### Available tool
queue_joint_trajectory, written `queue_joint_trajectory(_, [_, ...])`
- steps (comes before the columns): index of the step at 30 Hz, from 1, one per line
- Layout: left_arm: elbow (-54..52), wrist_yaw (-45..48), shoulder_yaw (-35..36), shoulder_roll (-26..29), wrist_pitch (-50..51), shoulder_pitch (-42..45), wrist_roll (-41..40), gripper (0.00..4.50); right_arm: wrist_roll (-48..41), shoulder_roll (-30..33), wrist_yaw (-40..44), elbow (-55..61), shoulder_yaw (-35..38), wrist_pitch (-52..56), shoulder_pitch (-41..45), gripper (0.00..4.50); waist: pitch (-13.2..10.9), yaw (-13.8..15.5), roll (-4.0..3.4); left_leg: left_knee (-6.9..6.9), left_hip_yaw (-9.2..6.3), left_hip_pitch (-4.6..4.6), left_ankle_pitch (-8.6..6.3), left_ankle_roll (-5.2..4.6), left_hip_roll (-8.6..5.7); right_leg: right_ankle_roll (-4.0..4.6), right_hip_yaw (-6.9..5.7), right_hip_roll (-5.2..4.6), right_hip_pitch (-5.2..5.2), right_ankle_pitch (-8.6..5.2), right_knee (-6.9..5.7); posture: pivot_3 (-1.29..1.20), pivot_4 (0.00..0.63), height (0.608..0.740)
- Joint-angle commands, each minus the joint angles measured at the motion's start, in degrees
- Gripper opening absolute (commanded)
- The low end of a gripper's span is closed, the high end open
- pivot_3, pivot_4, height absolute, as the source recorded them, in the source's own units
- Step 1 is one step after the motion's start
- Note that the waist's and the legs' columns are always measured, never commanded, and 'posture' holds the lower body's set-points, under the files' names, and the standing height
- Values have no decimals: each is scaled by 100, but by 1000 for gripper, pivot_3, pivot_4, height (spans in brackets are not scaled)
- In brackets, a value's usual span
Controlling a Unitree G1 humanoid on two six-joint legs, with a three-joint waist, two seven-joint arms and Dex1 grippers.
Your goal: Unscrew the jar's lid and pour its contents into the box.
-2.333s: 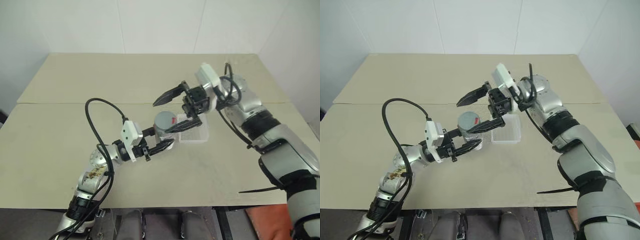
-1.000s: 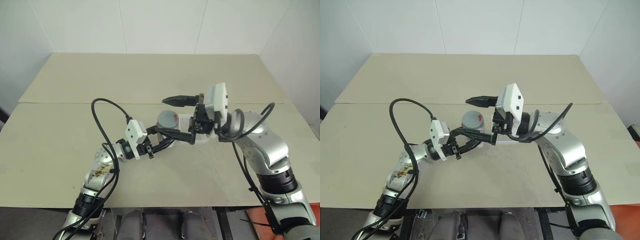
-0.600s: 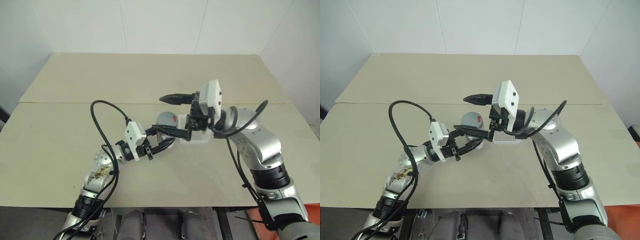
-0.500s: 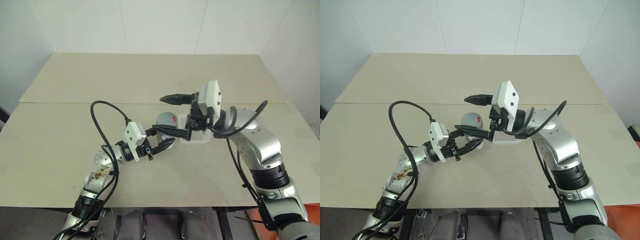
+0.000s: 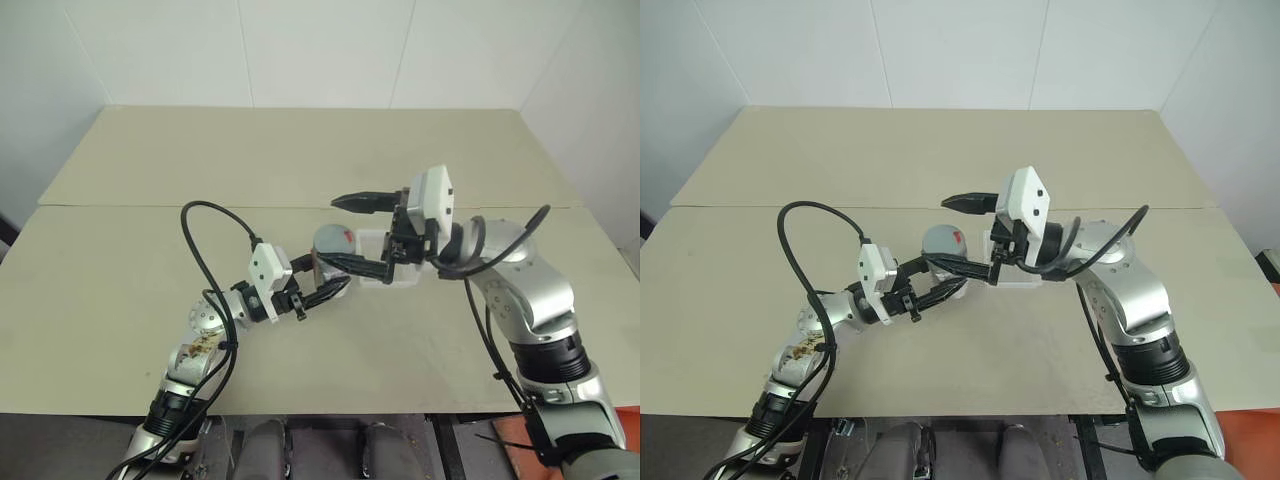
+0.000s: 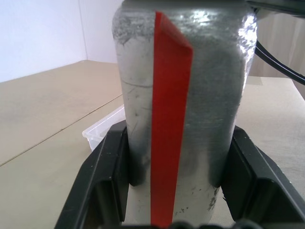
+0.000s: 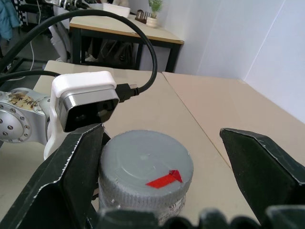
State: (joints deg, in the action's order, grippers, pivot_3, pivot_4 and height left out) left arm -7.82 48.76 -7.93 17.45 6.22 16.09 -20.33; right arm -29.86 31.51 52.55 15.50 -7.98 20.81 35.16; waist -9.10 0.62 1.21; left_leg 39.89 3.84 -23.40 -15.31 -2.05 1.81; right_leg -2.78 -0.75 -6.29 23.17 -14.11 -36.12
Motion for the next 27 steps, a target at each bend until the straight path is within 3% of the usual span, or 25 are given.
queue_joint_trajectory(1, [-35, 54, 99, -5, -170, 104, -82, 2233, 4, 107, 33, 238, 265, -38, -31, 4466, 0, 0, 0, 0, 0, 0, 0, 0, 0, 0, 0, 0, 0, 0, 0, 0, 150, 740])
queue_joint_trajectory(27, [61, 103, 153, 14, -209, 147, -51, 2233, 35, 563, 119, 362, 712, -15, -490, 4466, 0, 4, 0, 0, 0, 0, 0, 0, 0, 0, 1, 0, -1, 0, 2, 0, 150, 740])
